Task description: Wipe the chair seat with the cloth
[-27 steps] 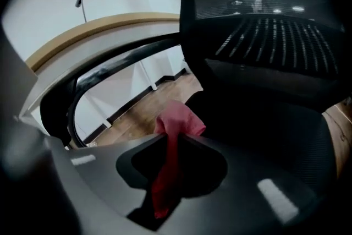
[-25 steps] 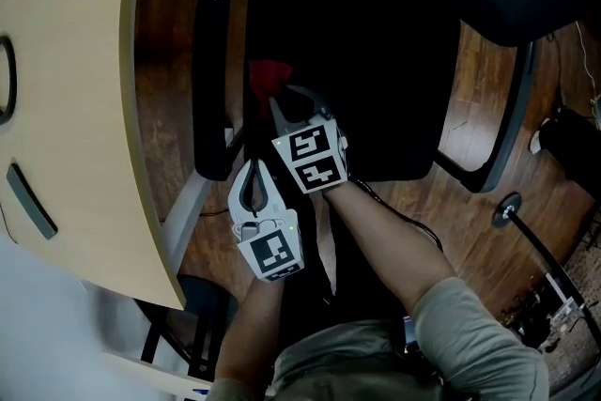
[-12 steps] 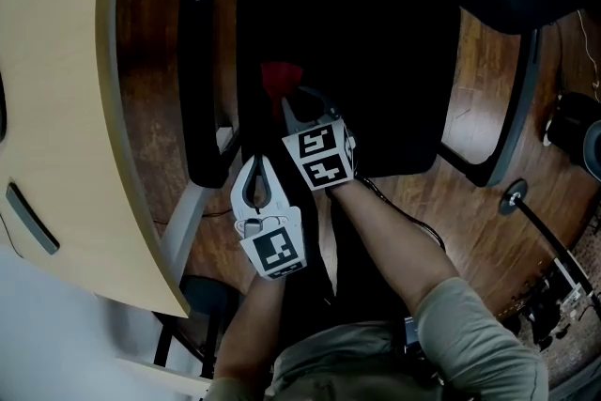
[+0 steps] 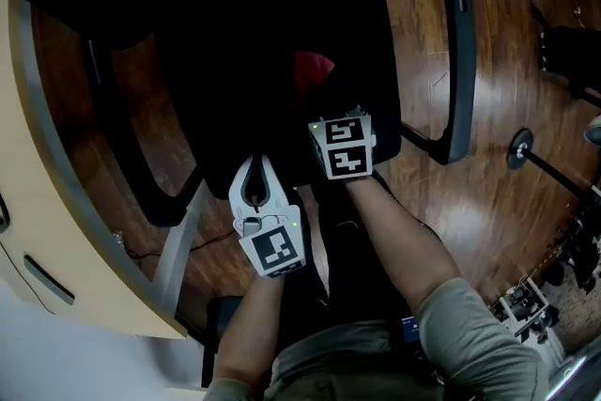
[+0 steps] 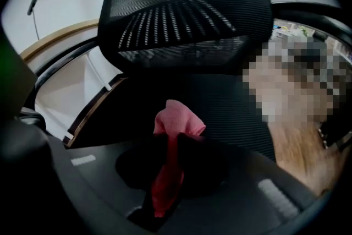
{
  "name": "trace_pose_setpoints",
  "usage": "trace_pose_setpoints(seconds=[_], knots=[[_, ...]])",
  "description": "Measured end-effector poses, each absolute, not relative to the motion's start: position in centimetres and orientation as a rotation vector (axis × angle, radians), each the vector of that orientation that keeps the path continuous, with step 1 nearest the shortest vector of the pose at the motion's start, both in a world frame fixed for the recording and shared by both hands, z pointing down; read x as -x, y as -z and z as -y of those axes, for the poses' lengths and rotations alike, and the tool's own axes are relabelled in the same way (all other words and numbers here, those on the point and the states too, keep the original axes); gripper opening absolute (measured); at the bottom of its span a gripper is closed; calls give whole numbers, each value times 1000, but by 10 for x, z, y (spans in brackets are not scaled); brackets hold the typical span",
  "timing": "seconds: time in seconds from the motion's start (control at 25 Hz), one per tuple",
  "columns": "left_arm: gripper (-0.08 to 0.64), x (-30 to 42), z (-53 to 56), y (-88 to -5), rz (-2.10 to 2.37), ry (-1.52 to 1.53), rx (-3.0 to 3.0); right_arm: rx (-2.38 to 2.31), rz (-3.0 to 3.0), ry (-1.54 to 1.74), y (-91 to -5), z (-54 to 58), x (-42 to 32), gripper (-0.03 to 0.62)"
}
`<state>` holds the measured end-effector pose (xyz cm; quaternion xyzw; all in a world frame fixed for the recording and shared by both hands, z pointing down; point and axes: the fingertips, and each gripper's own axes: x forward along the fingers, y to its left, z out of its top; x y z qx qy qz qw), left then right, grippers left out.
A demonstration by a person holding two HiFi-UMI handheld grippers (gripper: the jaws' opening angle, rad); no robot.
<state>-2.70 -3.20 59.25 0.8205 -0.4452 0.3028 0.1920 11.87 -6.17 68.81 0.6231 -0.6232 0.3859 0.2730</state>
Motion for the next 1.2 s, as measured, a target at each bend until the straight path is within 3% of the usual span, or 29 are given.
trace_pose_setpoints(seconds=[0.28,0.52,0.96,1.2], knots=[[5,-41,24,-596,1126,-869,-2389,-1905,1397,-1102,-691,9,-226,58],[5,-81,19,-599,1063,-826,-2432,-2043,1227,-1166,-697,-30,-266,58],[5,-48,10,-603,1140,-824,-2382,-2055,1290,-1090,-682,-19,-254,60],[5,28,21,-584,1258,-820,-2315,-1935,1556,-978,-646,34,-166,60]])
